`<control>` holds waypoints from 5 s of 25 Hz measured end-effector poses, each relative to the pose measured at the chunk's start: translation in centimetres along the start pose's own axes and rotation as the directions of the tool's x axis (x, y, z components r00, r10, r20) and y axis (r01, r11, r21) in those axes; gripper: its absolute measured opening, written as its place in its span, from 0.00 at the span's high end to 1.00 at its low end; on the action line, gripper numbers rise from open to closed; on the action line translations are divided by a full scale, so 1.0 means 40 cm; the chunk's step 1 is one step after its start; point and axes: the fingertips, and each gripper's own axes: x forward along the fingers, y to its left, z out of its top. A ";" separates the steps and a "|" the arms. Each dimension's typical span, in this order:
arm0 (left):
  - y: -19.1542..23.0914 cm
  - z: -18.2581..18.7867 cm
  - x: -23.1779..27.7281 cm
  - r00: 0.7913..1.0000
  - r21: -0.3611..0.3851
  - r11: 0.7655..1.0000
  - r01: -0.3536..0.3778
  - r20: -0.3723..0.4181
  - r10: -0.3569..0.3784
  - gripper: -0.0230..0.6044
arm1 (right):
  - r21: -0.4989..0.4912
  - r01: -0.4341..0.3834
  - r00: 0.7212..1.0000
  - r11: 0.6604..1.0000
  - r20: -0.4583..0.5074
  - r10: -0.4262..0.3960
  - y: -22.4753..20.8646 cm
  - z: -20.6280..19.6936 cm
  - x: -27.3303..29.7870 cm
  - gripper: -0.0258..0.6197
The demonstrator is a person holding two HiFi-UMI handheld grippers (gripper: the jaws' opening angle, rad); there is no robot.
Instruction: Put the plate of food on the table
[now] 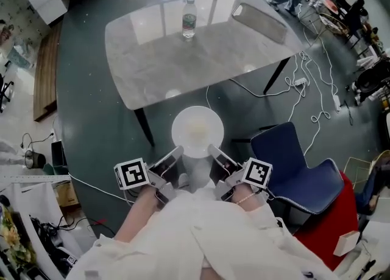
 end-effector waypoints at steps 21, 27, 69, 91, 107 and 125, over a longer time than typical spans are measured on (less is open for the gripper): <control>-0.011 0.441 0.293 0.995 -0.041 0.999 -0.019 0.099 0.023 0.93 | -0.004 -0.033 0.995 0.999 -0.096 0.033 0.021 0.412 0.389 0.94; -0.024 0.588 0.389 0.990 -0.040 0.999 -0.023 0.136 0.028 0.93 | -0.014 -0.039 0.990 0.999 -0.134 0.036 0.034 0.549 0.513 0.94; 0.002 0.787 0.574 0.985 -0.030 0.998 -0.053 0.160 0.057 0.93 | 0.015 -0.047 0.977 0.999 -0.209 0.049 -0.014 0.759 0.693 0.94; 0.074 0.765 0.534 0.989 -0.020 0.991 -0.135 0.063 0.136 0.93 | 0.016 0.032 0.968 0.999 -0.248 -0.027 -0.058 0.673 0.696 0.93; 0.200 0.744 0.549 0.976 -0.077 0.973 -0.216 0.008 0.218 0.92 | -0.177 0.161 0.913 0.971 -0.348 -0.215 -0.194 0.614 0.729 0.81; 0.304 0.793 0.580 0.961 -0.176 0.948 -0.264 0.035 0.274 0.92 | -0.342 0.188 0.860 0.921 -0.395 -0.322 -0.261 0.624 0.815 0.71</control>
